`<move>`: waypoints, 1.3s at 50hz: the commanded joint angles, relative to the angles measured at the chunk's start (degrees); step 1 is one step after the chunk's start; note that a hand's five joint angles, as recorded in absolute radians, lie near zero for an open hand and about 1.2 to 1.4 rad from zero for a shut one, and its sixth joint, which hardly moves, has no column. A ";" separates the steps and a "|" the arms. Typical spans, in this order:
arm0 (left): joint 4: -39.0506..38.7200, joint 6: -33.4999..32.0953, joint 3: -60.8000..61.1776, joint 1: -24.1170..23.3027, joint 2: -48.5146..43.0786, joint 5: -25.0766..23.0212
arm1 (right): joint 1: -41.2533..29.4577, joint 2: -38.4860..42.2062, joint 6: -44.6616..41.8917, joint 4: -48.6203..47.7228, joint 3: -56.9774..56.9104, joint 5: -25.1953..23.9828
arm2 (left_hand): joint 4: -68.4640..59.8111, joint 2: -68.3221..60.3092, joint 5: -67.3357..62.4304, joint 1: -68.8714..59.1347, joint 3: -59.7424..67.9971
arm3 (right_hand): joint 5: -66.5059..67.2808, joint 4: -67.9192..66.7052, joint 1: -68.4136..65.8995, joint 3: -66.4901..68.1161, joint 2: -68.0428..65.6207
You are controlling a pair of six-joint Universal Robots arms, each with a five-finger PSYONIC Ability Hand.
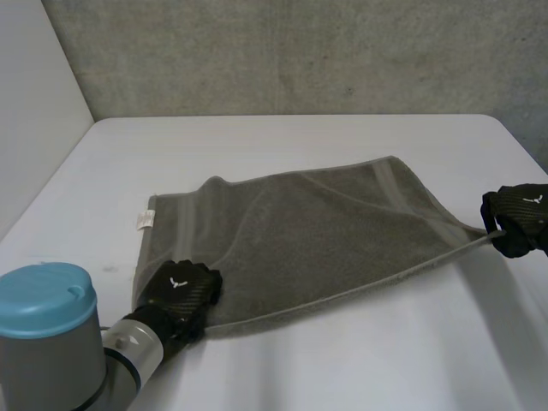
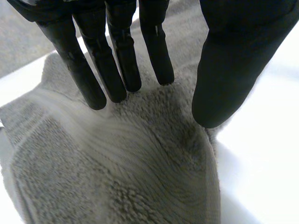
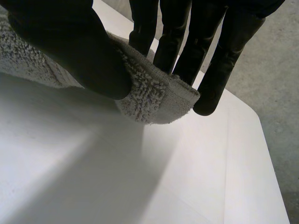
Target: Fold the towel.
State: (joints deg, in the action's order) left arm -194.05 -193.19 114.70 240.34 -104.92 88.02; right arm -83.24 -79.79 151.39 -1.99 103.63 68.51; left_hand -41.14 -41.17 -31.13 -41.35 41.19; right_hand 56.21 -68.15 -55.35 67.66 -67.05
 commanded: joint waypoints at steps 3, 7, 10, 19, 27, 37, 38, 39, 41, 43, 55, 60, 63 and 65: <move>-0.72 -0.43 -0.79 -0.14 -5.56 0.75 | 0.00 0.07 0.04 -0.03 0.08 -0.14 | -5.58 -5.54 -5.59 -5.37 5.53 | 13.79 -11.85 -24.65 12.34 -12.95; -0.54 -0.43 -0.79 -0.32 -5.47 1.46 | 0.09 0.07 0.04 -0.03 0.08 -0.14 | -5.75 -5.71 -5.76 -5.54 5.69 | 13.79 -11.85 -24.65 12.34 -12.95; -0.19 -0.43 -0.79 -0.67 -5.03 1.54 | 0.18 0.07 -0.05 -0.03 0.08 -0.14 | -5.92 -5.88 -5.92 -5.71 5.86 | 13.79 -11.85 -24.65 12.34 -12.95; -0.19 0.01 -0.27 -2.25 -2.93 6.71 | 0.36 0.07 -0.05 -0.12 -0.27 -0.14 | -38.77 -38.73 -38.77 -38.56 38.71 | 13.79 -11.85 -24.65 12.34 -12.95; -1.33 0.01 -0.26 -2.60 4.10 10.68 | 0.44 -0.01 -0.13 -0.03 -0.45 -0.05 | -38.86 -38.83 -38.87 -38.65 38.81 | 13.79 -11.85 -24.65 12.34 -12.95; 2.98 -1.05 -0.70 0.21 10.61 10.51 | 0.44 -5.37 -6.09 7.84 -2.90 0.04 | -38.86 -38.83 -38.87 -38.65 38.81 | 13.79 -11.85 -24.65 12.34 -12.95; 5.41 -1.57 -0.88 0.82 11.74 10.34 | 0.62 -6.42 -8.89 11.88 -3.86 0.04 | -38.86 -38.83 -38.87 -38.65 38.81 | 13.79 -11.85 -24.65 12.34 -12.95; 9.26 -2.36 -1.40 1.70 12.80 9.99 | 0.62 -6.43 -8.92 11.92 -3.87 0.04 | -38.86 -38.83 -38.87 -38.65 38.81 | 13.79 -11.85 -24.65 12.34 -12.95; 13.22 -3.41 -2.54 2.66 13.24 9.55 | 0.79 -7.31 -11.82 16.14 -4.93 0.13 | -38.86 -38.83 -38.87 -38.65 38.81 | 13.79 -11.85 -24.65 12.34 -12.95; 17.26 -4.46 -3.94 3.54 13.25 8.93 | 0.80 -8.01 -17.94 24.10 -6.33 0.21 | -38.86 -38.83 -38.87 -38.65 38.81 | 13.79 -11.85 -24.65 12.34 -12.95; 25.39 -7.90 -13.34 9.26 3.07 4.01 | -4.30 0.69 -24.48 28.53 -8.88 1.89 | -38.86 -38.83 -38.87 -38.65 38.81 | 13.79 -11.85 -24.65 12.34 -12.95; 25.21 -9.22 -19.93 9.97 -4.30 1.81 | -10.02 7.02 -22.81 27.48 -13.54 6.90 | -38.86 -38.83 -38.87 -38.65 38.81 | 13.79 -11.85 -24.65 12.34 -12.95; 25.04 -10.44 -25.90 9.97 -9.40 0.67 | -13.00 11.67 -20.70 24.23 -18.46 11.38 | -38.86 -38.83 -38.87 -38.65 38.81 | 13.79 -11.85 -24.65 12.34 -12.95; 25.04 -11.32 -29.23 9.97 -12.04 0.23 | -13.97 14.22 -19.65 22.03 -20.75 13.05 | -38.86 -38.83 -38.87 -38.65 38.81 | 13.79 -11.85 -24.65 12.34 -12.95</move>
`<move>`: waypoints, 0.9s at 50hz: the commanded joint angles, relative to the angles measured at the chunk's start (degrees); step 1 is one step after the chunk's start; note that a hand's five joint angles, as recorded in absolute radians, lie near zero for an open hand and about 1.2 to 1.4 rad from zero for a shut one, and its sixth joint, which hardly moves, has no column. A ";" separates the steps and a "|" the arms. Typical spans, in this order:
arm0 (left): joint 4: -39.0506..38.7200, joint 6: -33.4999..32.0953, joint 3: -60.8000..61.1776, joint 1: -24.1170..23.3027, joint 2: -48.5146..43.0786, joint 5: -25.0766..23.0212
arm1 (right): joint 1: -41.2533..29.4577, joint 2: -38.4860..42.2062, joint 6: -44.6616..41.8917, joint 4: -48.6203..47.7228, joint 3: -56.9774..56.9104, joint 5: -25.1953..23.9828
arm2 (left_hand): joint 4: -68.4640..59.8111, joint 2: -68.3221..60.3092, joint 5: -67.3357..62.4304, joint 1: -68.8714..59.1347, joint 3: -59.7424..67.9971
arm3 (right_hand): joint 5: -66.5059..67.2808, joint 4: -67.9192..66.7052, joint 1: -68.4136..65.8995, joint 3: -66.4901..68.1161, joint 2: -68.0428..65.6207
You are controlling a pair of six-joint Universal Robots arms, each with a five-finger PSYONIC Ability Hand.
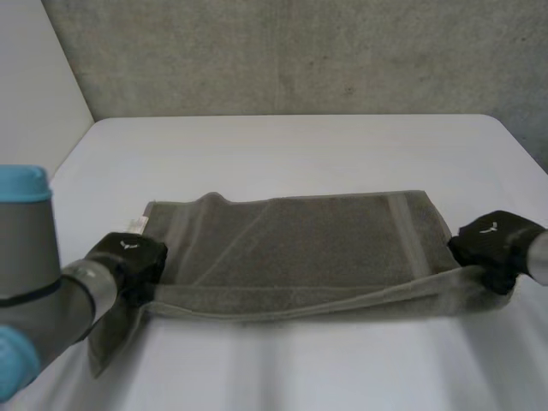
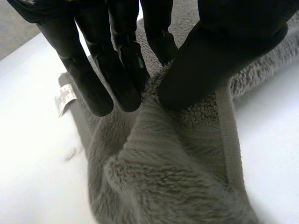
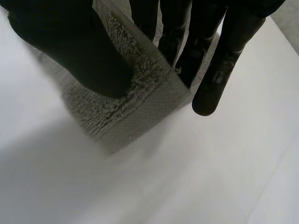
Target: Fold the towel.
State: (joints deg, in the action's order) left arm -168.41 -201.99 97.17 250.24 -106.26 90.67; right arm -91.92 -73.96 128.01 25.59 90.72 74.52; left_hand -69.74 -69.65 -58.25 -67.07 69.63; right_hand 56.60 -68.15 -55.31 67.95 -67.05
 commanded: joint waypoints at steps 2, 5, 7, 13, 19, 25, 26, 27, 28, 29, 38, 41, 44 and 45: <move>-0.61 -3.50 -15.43 0.07 -13.45 -2.77 | -6.69 12.85 5.40 -10.01 -12.65 9.14 | -10.26 -10.35 -11.75 -12.93 10.37 | 13.40 -11.85 -24.69 12.05 -12.95; -0.43 -5.34 -23.13 0.07 -18.79 -3.47 | -8.27 16.99 6.19 -13.97 -16.96 10.47 | -10.26 -10.35 -11.75 -12.93 10.37 | 13.40 -11.85 -24.69 12.05 -12.95; -0.52 -6.05 -27.21 0.07 -21.45 -3.74 | -9.24 18.75 6.20 -16.16 -19.07 11.08 | -10.26 -10.35 -11.75 -12.93 10.37 | 13.40 -11.85 -24.69 12.05 -12.95; -0.34 -7.54 -44.23 0.16 -32.41 -5.06 | -11.27 25.08 6.02 -25.57 -26.19 14.68 | -10.26 -10.35 -11.75 -12.93 10.37 | 13.40 -11.85 -24.69 12.05 -12.95; -1.91 -7.81 -56.62 0.16 -38.40 -6.73 | -12.15 27.64 6.37 -32.00 -30.86 14.51 | -10.26 -10.35 -11.75 -12.93 10.37 | 13.40 -11.85 -24.69 12.05 -12.95; -18.04 -6.41 -63.77 0.34 -34.13 -5.86 | -12.32 22.54 9.89 -46.33 -38.60 14.60 | -10.26 -10.35 -11.75 -12.93 10.37 | 13.40 -11.85 -24.69 12.05 -12.95; -18.10 -6.40 -63.77 0.34 -34.11 -5.85 | -12.32 19.58 12.76 -50.42 -39.47 14.51 | -10.26 -10.35 -11.75 -12.93 10.37 | 13.40 -11.85 -24.69 12.05 -12.95; -23.49 -5.01 -63.34 0.51 -30.54 -5.68 | -12.32 19.56 12.79 -50.46 -39.48 14.51 | -10.26 -10.35 -11.75 -12.93 10.37 | 13.40 -11.85 -24.69 12.05 -12.95; -28.59 -2.91 -62.29 0.86 -27.11 -5.15 | -12.23 16.51 16.27 -54.38 -39.74 14.43 | -10.26 -10.35 -11.75 -12.93 10.37 | 13.40 -11.85 -24.69 12.05 -12.95; -28.64 -2.89 -62.28 0.87 -27.07 -5.15 | -12.23 13.96 19.61 -57.38 -39.74 14.51 | -10.26 -10.35 -11.75 -12.93 10.37 | 13.40 -11.85 -24.69 12.05 -12.95; -37.61 6.43 -48.33 2.45 -16.44 -5.94 | -12.41 8.83 22.90 -52.13 -33.68 11.00 | -10.26 -10.35 -11.75 -12.93 10.37 | 13.40 -11.85 -24.69 12.05 -12.95; -37.17 6.34 -42.62 3.23 -16.35 -6.11 | -12.32 7.87 23.16 -48.18 -28.05 8.98 | -10.26 -10.35 -11.75 -12.93 10.37 | 13.40 -11.85 -24.69 12.05 -12.95; -37.17 6.43 -36.38 4.55 -16.53 -7.25 | -12.32 7.69 23.34 -45.36 -21.81 7.57 | -10.26 -10.35 -11.75 -12.93 10.37 | 13.40 -11.85 -24.69 12.05 -12.95; -37.17 6.43 -36.35 4.56 -16.53 -7.26 | -12.23 7.60 23.42 -44.76 -18.59 6.87 | -10.26 -10.35 -11.75 -12.93 10.37 | 13.40 -11.85 -24.69 12.05 -12.95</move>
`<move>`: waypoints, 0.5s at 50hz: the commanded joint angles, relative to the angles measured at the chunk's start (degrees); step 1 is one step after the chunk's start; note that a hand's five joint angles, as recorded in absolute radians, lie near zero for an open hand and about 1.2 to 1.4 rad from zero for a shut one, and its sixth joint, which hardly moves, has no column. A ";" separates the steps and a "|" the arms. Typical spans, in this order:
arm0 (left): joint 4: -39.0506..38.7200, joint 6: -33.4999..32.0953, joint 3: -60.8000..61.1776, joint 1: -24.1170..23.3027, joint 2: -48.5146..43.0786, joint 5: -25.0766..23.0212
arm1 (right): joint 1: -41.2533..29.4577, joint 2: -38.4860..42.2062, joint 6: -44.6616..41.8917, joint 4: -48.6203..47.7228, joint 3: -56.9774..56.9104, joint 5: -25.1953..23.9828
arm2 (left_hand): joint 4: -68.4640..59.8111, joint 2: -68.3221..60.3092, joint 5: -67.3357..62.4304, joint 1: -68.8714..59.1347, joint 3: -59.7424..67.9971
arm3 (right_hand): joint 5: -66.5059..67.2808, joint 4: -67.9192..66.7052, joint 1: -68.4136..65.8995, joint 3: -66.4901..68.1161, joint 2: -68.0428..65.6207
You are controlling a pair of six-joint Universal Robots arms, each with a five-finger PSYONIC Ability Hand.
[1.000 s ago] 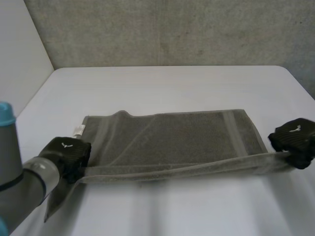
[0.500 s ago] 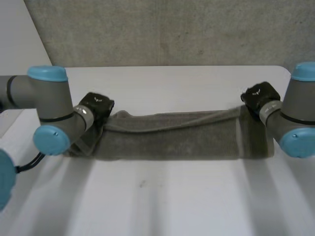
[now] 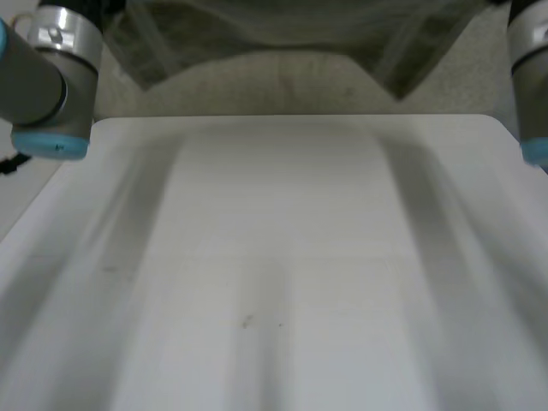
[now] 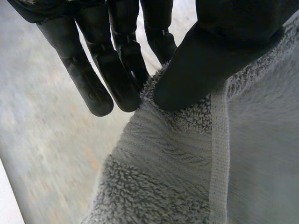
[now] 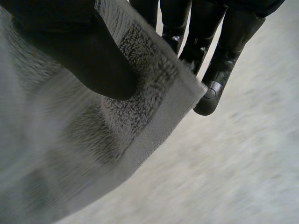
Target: Fold the towel.
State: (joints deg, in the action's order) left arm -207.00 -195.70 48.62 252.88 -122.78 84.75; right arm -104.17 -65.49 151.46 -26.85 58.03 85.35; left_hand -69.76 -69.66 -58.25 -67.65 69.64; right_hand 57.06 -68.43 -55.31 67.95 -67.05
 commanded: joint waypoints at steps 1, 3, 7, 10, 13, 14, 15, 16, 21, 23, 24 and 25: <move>1.34 0.14 15.33 2.35 -0.35 -2.39 | 0.02 -0.86 -0.03 7.69 14.12 -3.97 | -10.24 -10.34 -11.75 -12.35 10.36 | 12.94 -11.57 -24.69 12.05 -12.95; 1.16 0.14 18.15 2.79 -0.88 -3.70 | 0.02 -0.60 -0.20 8.13 19.64 -4.75 | -10.24 -10.34 -11.75 -12.35 10.36 | 12.94 -11.57 -24.69 12.05 -12.95; 1.34 -0.03 25.54 4.11 -4.12 -7.75 | -0.06 0.19 -0.38 8.31 24.14 -5.64 | -10.24 -10.34 -11.75 -12.35 10.36 | 12.94 -11.57 -24.69 12.05 -12.95; 1.42 -0.12 29.67 4.20 -5.45 -9.16 | 0.11 2.03 -0.56 8.57 27.47 -5.99 | -10.24 -10.34 -11.75 -12.35 10.36 | 12.94 -11.57 -24.69 12.05 -12.95; 1.42 -0.12 31.71 4.29 -5.80 -9.52 | 0.46 3.00 -0.64 9.79 29.76 -6.25 | -10.24 -10.34 -11.75 -12.35 10.36 | 12.94 -11.57 -24.69 12.05 -12.95; 1.42 -0.21 33.80 4.64 -5.80 -9.52 | 0.55 3.09 -0.73 11.28 30.73 -6.34 | -10.24 -10.34 -11.75 -12.35 10.36 | 12.94 -11.57 -24.69 12.05 -12.95; 1.69 -0.56 35.65 5.08 -5.80 -9.60 | 0.55 3.09 -0.73 11.29 30.73 -6.34 | -10.24 -10.34 -11.75 -12.35 10.36 | 12.94 -11.57 -24.69 12.05 -12.95; 1.69 -0.56 35.67 5.08 -5.80 -9.61 | 0.64 2.92 -0.73 13.21 31.43 -6.43 | -10.24 -10.34 -11.75 -12.35 10.36 | 12.94 -11.57 -24.69 12.05 -12.95; 8.26 -7.74 41.28 7.19 -1.51 -11.53 | 1.95 1.78 -0.73 20.23 32.05 -6.86 | -10.24 -10.34 -11.75 -12.35 10.36 | 12.94 -11.57 -24.69 12.05 -12.95; 10.89 -10.29 41.99 7.63 -0.37 -12.58 | 3.01 1.07 -0.82 22.37 32.05 -7.04 | -10.24 -10.34 -11.75 -12.35 10.36 | 12.94 -11.57 -24.69 12.05 -12.95; 10.92 -10.32 41.99 7.63 -0.35 -12.59 | 3.97 0.37 -0.82 23.59 32.23 -7.04 | -10.24 -10.34 -11.75 -12.35 10.36 | 12.94 -11.57 -24.69 12.05 -12.95; 13.18 -12.67 42.43 8.24 0.69 -13.55 | 5.11 -0.59 -0.82 24.38 32.58 -7.13 | -0.94 -1.04 -2.45 -3.05 1.06 | 12.94 -11.57 -24.69 12.05 -12.95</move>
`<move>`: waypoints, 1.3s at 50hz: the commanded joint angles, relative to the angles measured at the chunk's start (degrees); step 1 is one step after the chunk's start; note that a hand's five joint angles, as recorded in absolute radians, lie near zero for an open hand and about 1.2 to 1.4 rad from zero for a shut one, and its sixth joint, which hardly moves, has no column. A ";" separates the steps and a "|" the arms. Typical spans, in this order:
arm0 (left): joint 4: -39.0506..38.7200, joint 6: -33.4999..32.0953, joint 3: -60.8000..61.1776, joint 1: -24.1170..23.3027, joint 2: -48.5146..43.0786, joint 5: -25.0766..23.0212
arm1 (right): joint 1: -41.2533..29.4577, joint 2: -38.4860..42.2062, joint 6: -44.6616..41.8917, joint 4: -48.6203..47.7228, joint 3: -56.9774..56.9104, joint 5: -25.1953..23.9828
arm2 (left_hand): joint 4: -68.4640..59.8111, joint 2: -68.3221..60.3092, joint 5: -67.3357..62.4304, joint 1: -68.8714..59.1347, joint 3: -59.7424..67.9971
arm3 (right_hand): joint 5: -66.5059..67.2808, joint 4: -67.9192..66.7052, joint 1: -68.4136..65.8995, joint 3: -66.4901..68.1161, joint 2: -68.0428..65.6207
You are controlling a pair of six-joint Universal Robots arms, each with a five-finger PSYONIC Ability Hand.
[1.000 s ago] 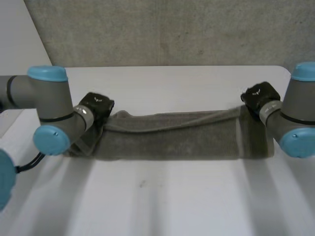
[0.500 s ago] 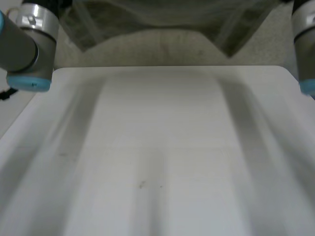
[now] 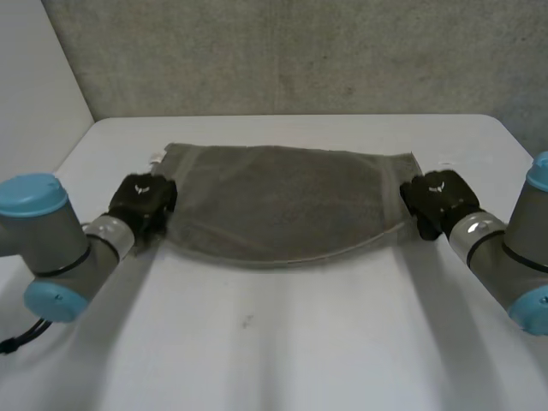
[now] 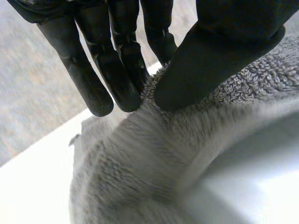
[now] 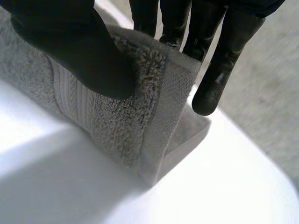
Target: Fold the towel.
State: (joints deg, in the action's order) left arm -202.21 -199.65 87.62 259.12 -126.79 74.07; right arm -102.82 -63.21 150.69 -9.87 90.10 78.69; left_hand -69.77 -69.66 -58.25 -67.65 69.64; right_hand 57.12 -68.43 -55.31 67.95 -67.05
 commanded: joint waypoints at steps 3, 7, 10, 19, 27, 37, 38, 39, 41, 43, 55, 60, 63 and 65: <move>12.79 -12.59 4.04 2.97 6.37 -4.36 | 4.82 -3.76 -0.04 7.41 0.87 -0.46 | 18.41 18.30 16.89 16.29 -18.28 | 12.88 -11.57 -24.69 12.05 -12.95; 15.71 -14.28 4.05 2.97 7.61 -4.63 | 7.19 -4.91 -0.04 7.06 1.92 -0.29 | 39.70 39.59 38.18 37.59 -39.57 | 12.88 -11.57 -24.69 12.05 -12.95; 17.11 -14.28 4.13 2.80 9.11 -4.37 | 8.51 -4.91 -0.04 5.83 2.28 -0.20 | 46.77 46.66 45.25 44.65 -46.64 | 12.88 -11.57 -24.69 12.05 -12.95; 16.76 -8.85 6.68 2.62 14.20 -2.44 | 13.61 -4.82 -0.04 2.14 1.92 -0.38 | 49.79 49.68 48.28 47.68 -49.67 | 12.88 -11.57 -24.69 12.05 -12.95; 17.73 1.00 12.20 2.80 19.29 2.57 | 13.61 -4.56 0.04 2.14 2.63 -0.46 | 45.44 45.33 43.92 43.32 -45.31 | 12.88 -11.57 -24.69 12.05 -12.95; 16.94 1.28 20.74 1.13 21.24 2.66 | 13.26 -4.55 -0.04 1.61 4.30 -0.46 | 38.69 38.58 37.17 36.58 -38.56 | 12.88 -11.57 -24.69 12.05 -12.95; 16.24 1.28 21.09 0.52 20.89 2.75 | 13.26 -4.55 -0.04 1.61 4.30 -0.46 | 38.69 38.58 37.17 36.58 -38.56 | 12.88 -11.57 -24.69 12.05 -12.95; 14.93 1.28 21.36 0.25 20.54 2.75 | 13.17 -4.47 -0.04 1.52 4.56 -0.46 | 38.69 38.58 37.17 36.58 -38.56 | 12.88 -11.57 -24.69 12.05 -12.95; 13.18 1.19 21.62 -0.01 19.92 2.84 | 13.17 -4.38 -0.04 1.43 4.65 -0.46 | 38.53 38.42 37.01 36.41 -38.40 | 12.88 -11.57 -24.69 12.05 -12.95; 11.24 1.19 21.71 -0.10 19.13 3.01 | 13.17 -4.38 -0.04 1.43 4.74 -0.46 | 38.19 38.08 36.67 36.08 -38.06 | 12.88 -11.57 -24.69 12.05 -12.95; 4.46 0.40 21.54 -0.10 14.56 4.86 | 13.26 -4.38 -0.13 1.34 5.09 -0.46 | 32.81 32.70 31.29 30.69 -32.68 | 12.88 -11.57 -24.69 12.05 -12.95; 3.93 0.13 21.01 -0.10 13.33 4.86 | 13.26 -4.38 -0.13 1.34 5.18 -0.55 | 31.97 31.86 30.45 29.85 -31.84 | 12.88 -11.57 -24.69 12.05 -12.95; 3.93 0.13 20.66 -0.10 12.54 4.95 | 13.26 -4.29 -0.13 1.34 5.35 -0.55 | 31.96 31.85 30.45 29.85 -31.84 | 12.88 -11.57 -24.69 12.05 -12.95; 3.93 0.05 20.66 -0.10 12.27 4.95 | 13.17 -4.29 -0.13 1.34 5.44 -0.55 | 31.96 31.85 30.45 29.85 -31.84 | 12.88 -11.57 -24.69 12.05 -12.95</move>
State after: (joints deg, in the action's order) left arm -198.37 -199.47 108.68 259.02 -113.48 78.99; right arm -89.56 -67.54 150.56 -8.53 95.35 78.16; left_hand -32.90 -32.80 -22.82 -32.71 32.79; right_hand 57.13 -68.43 -55.31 67.95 -67.05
